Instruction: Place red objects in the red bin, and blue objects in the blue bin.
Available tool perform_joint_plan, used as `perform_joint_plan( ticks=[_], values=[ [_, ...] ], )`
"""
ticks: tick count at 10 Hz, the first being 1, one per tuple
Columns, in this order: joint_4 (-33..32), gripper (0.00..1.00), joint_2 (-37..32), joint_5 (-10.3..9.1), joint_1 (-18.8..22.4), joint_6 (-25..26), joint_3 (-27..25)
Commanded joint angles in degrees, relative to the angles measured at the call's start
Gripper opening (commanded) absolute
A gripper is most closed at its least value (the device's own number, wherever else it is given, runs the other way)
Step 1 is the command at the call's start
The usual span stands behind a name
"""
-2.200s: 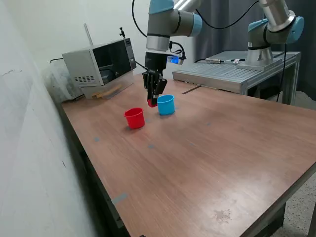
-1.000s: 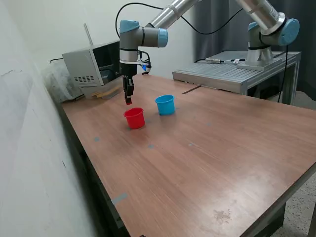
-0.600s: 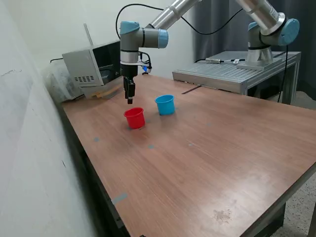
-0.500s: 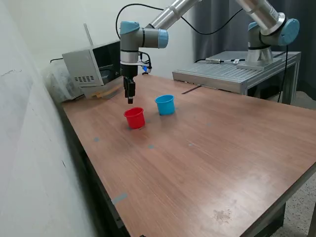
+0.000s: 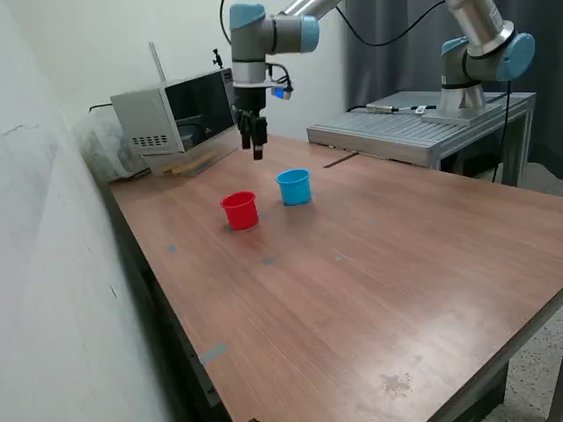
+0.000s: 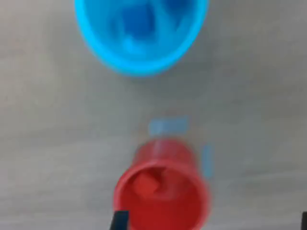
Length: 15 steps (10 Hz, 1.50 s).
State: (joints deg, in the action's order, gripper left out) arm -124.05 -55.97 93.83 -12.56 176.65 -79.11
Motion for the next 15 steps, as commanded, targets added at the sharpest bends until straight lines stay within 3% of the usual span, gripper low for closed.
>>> perform_joint_plan(
  ticks=[1, 2, 4, 6, 8, 11, 14, 15],
  values=[
    [18.12, 1.00, -18.64, 0.30, 5.33, 0.18, -7.79],
    [24.58, 1.00, -25.44, 0.30, 7.79, 0.45, -8.69],
    [35.74, 1.00, -36.09, 0.39, 11.49, 7.45, -8.79],
    [42.90, 1.00, -41.92, 0.39, 15.96, 13.08, -9.13],
    [45.11, 1.00, -44.22, 0.13, 21.16, 16.97, -10.80],
    [46.96, 1.00, -46.34, -0.14, 21.62, 16.98, -13.26],
    [56.87, 1.00, -46.42, -0.14, 21.88, 16.98, -13.70],
    [57.42, 1.00, -46.43, -0.14, 23.18, 16.98, -13.79]
  ],
)
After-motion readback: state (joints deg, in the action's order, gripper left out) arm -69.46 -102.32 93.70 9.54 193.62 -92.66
